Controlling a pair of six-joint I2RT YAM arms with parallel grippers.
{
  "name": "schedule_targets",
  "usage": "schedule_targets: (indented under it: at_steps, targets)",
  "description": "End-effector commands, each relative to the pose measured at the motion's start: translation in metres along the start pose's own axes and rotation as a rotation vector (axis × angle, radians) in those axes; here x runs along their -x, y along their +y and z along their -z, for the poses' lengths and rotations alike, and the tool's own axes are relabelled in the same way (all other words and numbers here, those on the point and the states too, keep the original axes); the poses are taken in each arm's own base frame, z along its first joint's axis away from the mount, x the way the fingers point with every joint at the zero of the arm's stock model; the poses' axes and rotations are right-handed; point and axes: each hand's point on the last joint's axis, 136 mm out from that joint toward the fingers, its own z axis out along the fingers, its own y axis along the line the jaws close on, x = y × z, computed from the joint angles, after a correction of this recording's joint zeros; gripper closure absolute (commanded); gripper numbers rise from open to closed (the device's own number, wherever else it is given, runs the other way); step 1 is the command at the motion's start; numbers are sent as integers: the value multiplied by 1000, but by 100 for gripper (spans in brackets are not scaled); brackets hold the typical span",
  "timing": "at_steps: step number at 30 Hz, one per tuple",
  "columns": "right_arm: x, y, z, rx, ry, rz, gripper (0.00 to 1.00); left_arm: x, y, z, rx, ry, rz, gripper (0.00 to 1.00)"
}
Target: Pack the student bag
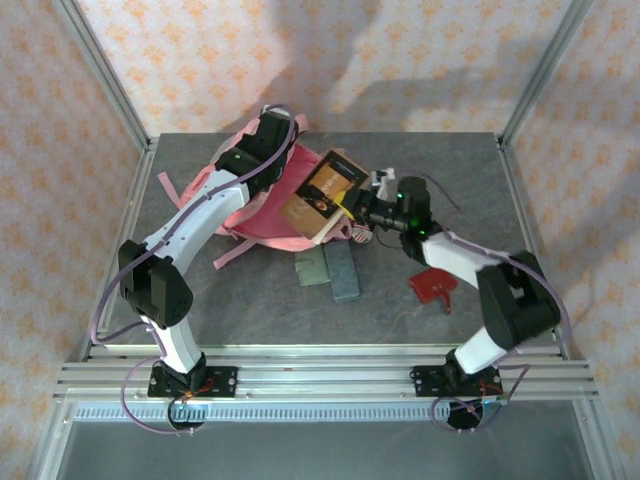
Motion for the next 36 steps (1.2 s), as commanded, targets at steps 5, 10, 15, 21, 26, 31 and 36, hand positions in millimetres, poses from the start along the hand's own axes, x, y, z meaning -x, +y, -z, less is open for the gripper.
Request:
schedule_targets:
  at_steps: [5,10,15,21,26,31,36]
  targets:
    - [16,20,-81,179,124,-83,100,46,43,37,71,-160,121,100]
    - [26,8,-141,183,143,-142,100,47,37,41,28,-166,141,100]
    - [34,-15,-203,126,161,-200,100,43,36,42,13,-159,146,100]
    - [46,-55,-269,45,172,-306,87,39,33,43,-8,-154,161,100]
    - [45,-94,-269,-88,149,-342,59,32,27,39,-21,-136,160,100]
    - [42,-109,-232,-246,118,-267,52,31,26,39,-26,-135,159,100]
    - [39,-105,-217,-270,108,-237,52,29,23,40,-40,-137,170,100]
